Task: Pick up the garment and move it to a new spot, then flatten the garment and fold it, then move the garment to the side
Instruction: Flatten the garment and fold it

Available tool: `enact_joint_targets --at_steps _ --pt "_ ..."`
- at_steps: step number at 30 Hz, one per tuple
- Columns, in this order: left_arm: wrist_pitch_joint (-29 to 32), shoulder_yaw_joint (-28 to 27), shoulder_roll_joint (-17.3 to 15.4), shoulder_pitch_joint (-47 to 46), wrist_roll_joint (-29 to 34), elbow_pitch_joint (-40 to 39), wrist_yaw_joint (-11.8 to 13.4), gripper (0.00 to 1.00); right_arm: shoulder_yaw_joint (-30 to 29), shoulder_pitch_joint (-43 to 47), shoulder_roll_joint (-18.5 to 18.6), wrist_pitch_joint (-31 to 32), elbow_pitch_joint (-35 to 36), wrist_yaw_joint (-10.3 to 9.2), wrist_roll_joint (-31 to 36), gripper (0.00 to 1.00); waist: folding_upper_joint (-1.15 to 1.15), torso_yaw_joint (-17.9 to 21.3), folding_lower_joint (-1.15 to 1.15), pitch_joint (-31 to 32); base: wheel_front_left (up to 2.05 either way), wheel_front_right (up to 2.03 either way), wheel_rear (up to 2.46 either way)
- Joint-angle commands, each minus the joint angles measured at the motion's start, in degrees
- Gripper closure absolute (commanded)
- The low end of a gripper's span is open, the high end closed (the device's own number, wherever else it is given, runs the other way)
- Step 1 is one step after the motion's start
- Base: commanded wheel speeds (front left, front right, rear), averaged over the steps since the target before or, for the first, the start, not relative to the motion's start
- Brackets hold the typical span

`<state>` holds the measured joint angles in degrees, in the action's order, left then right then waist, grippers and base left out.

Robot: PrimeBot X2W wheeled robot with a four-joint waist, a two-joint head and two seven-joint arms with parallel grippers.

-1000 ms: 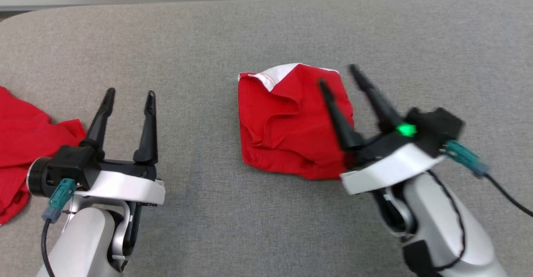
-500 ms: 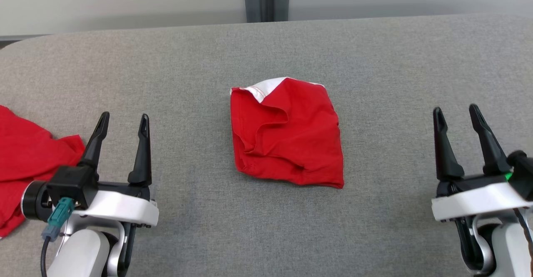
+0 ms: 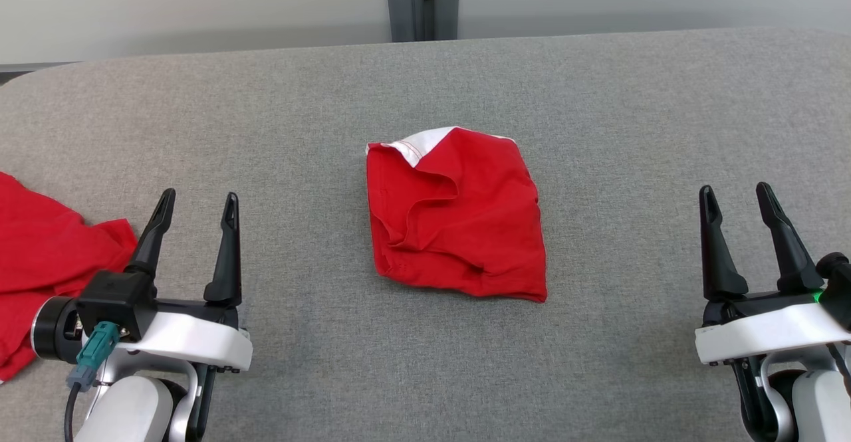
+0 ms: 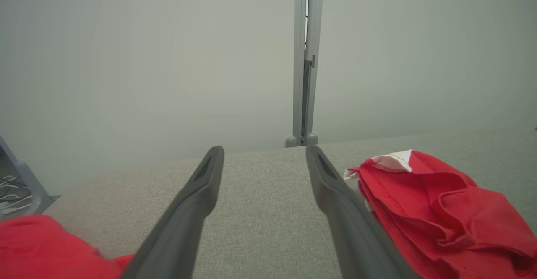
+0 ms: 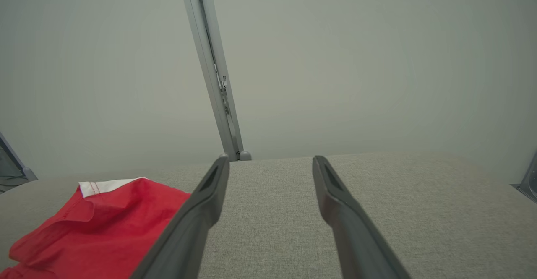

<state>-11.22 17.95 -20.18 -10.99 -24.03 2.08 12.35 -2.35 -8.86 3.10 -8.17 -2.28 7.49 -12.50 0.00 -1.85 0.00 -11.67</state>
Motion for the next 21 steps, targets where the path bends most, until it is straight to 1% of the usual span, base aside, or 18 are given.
enact_joint_targets --at_steps 1,8,9,10,11,15,17,21 --pt "0.0 0.0 -0.2 0.2 0.2 -0.3 0.4 0.00 -0.2 0.4 0.0 -0.2 0.4 0.01 0.0 0.00 0.00 0.0 0.00 0.0 0.00 0.00 0.00" --pt "0.4 0.4 -0.3 0.0 0.1 -0.8 0.5 0.00 -0.5 -0.2 0.0 0.2 0.6 0.01 0.2 0.00 0.00 -0.3 0.00 -0.3 0.00 0.00 0.00" --pt "0.4 0.5 -0.3 -0.1 0.1 -0.8 0.5 0.00 -0.5 -0.4 -0.1 0.3 0.5 0.01 0.0 0.51 0.00 -0.4 0.00 -0.4 0.00 0.00 0.00" --pt "0.3 0.5 -0.3 -0.3 0.1 -0.9 0.5 0.00 -0.5 -0.6 -0.1 0.5 0.3 0.01 0.0 0.89 0.00 -0.6 0.00 -0.6 0.00 0.00 0.00" --pt "0.3 0.6 -0.3 -0.5 0.1 -1.0 0.5 0.00 0.0 -0.9 -0.1 0.8 0.0 0.01 -0.2 1.00 0.00 -0.7 0.00 -0.8 0.00 0.00 0.00" --pt "0.1 0.8 -0.2 -1.4 0.2 -1.1 0.2 0.00 3.1 -2.7 -0.1 1.4 -1.5 0.01 -0.5 1.00 0.00 -1.6 0.00 -1.7 0.00 0.00 0.00" --pt "0.0 1.0 -0.1 -1.6 0.2 -1.0 0.0 0.00 6.0 -4.1 0.0 1.5 -2.8 0.01 -0.7 1.00 0.00 -2.2 0.00 -2.3 0.00 0.00 0.00" --pt "-0.4 1.3 0.2 -3.0 0.1 -0.7 -0.2 0.00 12.4 -8.2 0.1 1.4 -7.4 0.01 -2.0 1.00 0.00 -3.6 0.00 -3.9 0.00 0.00 0.00"
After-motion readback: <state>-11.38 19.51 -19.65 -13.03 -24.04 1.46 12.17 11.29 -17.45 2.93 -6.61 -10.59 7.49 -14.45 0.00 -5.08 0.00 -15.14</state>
